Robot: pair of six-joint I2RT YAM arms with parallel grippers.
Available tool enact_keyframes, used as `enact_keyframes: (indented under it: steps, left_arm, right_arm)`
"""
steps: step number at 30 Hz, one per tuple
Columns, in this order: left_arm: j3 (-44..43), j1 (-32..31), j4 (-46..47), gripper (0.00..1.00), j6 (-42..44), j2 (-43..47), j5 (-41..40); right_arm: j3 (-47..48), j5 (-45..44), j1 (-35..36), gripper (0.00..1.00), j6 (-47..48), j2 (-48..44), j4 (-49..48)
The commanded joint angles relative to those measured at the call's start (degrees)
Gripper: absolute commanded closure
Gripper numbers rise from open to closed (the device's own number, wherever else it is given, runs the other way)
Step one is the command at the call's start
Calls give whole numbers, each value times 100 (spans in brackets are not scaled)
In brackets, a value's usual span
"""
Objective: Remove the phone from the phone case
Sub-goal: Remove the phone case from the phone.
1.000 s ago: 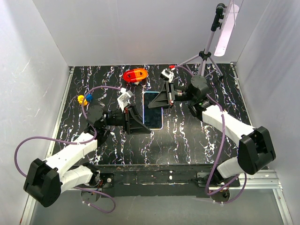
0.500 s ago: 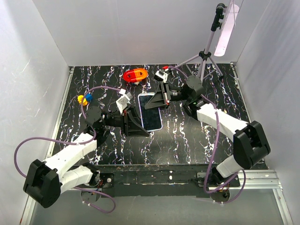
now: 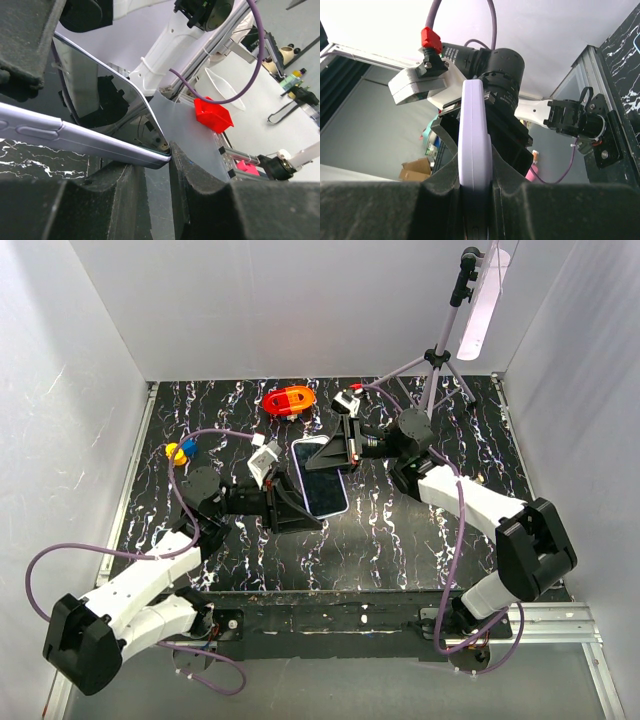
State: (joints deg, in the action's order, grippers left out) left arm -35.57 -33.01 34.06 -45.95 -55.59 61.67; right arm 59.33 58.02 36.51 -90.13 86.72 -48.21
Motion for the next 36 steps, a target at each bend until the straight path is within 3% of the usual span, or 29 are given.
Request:
enact_keyframes:
  steps: [1,4,10,17,24,27,28,30,33,36]
  left_arm:
    - [129,14,-76,100,851,75,-1289]
    - [428,23,127,100,1140,241,-1420]
    - [227,76,-540,100,1975,189,-1579]
    - [261,348,-461,100,1537,-276,-1579]
    - [524,348,-295,100,676,-339,-1412]
    - [542,348,-1004,99,816,161,-1377]
    - [560,357,-1259,90,825,346,-1359]
    - [569,331,-1524,62,746,767,-1377]
    - [595,322,-1412,30,238,1252,-1508]
    - [709,304,-729,17,-754,1314,-1745]
  right_arm:
    - [-132,-564,190,99,-1110,-94,-671]
    - [-229,-634,190,99,-1656,-94,-1225]
    - [-527,-590,198,99,-2078,-261,-1278]
    - [-458,-599,198,99,-2316,-261,-1630]
    - [-106,-572,-3,99,-1147,-445,-540]
    - [-88,-634,-231,99,-1008,-427,-506]
    - [-80,-660,-302,99,-911,-419,-445]
    - [-36,-678,-399,99,-788,-349,-304]
    - [61,-730,-469,99,-664,-208,-189]
    - [114,-862,-487,99,-760,-50,-364]
